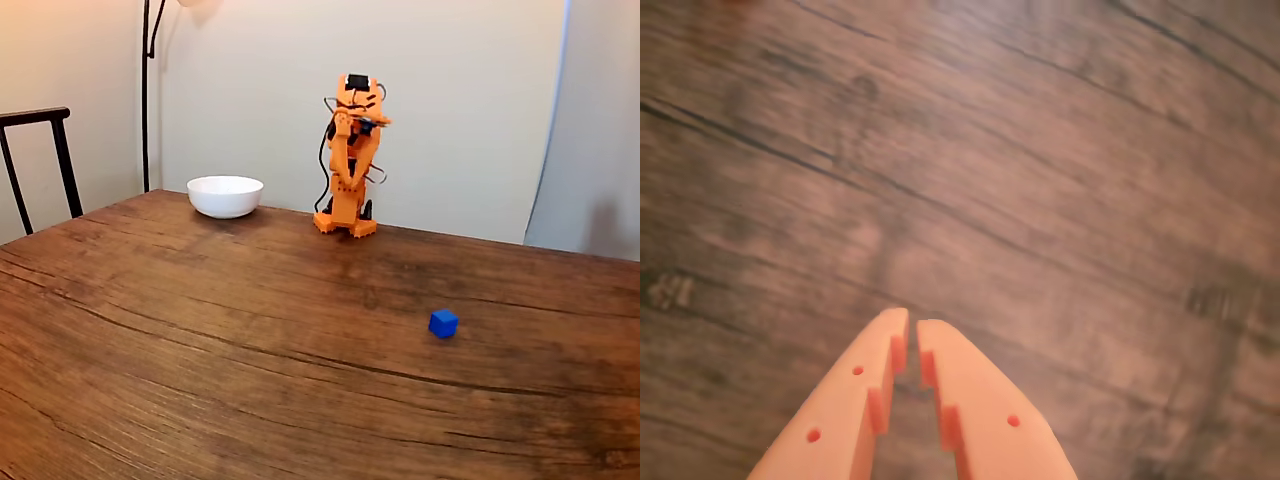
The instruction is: Grasp the cube and drop it in the bowl
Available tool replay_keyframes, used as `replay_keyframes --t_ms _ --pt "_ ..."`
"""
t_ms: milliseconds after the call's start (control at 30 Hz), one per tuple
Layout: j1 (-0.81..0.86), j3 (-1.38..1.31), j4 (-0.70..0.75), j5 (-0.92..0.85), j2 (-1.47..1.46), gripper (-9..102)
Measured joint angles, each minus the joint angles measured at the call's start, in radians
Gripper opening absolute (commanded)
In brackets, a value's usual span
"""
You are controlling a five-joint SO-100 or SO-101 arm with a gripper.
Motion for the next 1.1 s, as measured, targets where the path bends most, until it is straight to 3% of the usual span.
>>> replay_keyframes --t_ms 300,1100 --pt "-0.040 -0.112 -0.224 0.041 -0.328 0" --pt "-0.192 -0.112 -0.739 0.032 -0.733 0"
